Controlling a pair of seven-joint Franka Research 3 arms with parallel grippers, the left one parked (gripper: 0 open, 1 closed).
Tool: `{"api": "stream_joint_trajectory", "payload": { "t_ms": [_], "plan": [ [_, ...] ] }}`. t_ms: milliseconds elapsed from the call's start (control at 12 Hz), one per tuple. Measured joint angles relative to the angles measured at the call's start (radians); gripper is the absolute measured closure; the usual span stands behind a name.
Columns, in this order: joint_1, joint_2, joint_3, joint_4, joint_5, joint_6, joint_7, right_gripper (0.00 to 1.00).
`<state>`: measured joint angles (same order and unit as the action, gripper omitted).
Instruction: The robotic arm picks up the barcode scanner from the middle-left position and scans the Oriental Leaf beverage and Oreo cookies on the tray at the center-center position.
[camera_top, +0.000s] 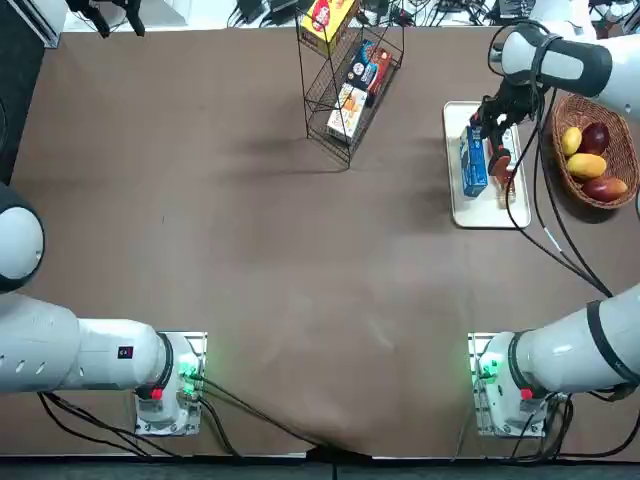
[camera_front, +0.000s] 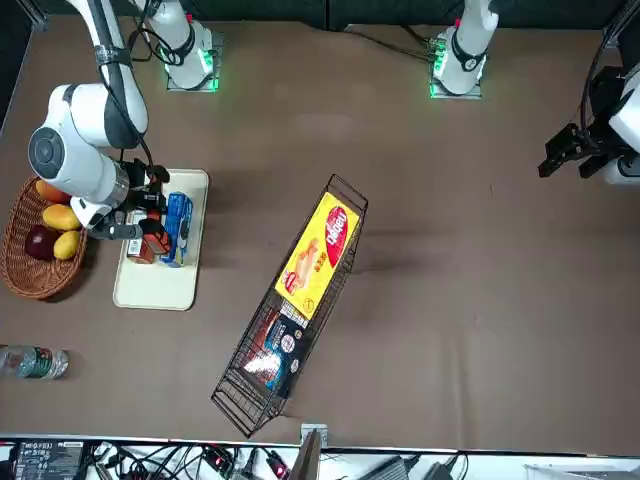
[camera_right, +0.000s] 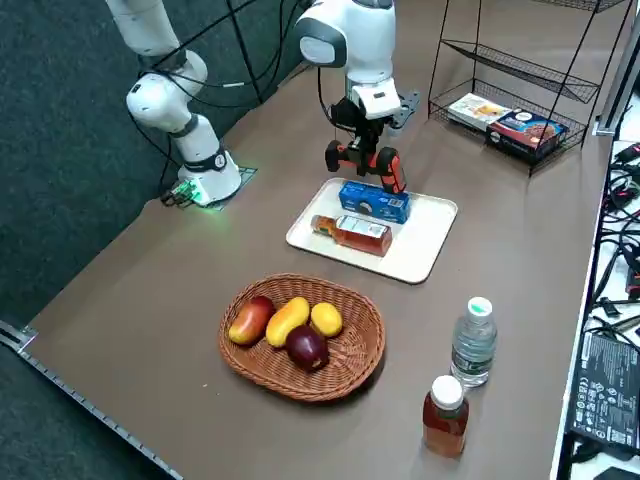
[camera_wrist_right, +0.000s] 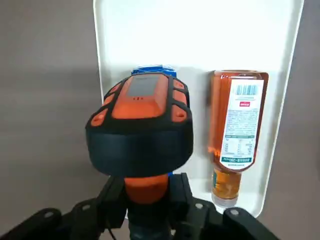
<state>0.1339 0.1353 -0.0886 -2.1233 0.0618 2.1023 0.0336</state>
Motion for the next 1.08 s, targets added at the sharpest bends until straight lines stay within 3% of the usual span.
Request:
{"api": "stream_joint_trajectory", "payload": {
  "t_ms": [1083],
  "plan": [
    [-0.008,0.011,0.0,0.002,-0.018,0.023,-0.014,0.57]
  ]
}}
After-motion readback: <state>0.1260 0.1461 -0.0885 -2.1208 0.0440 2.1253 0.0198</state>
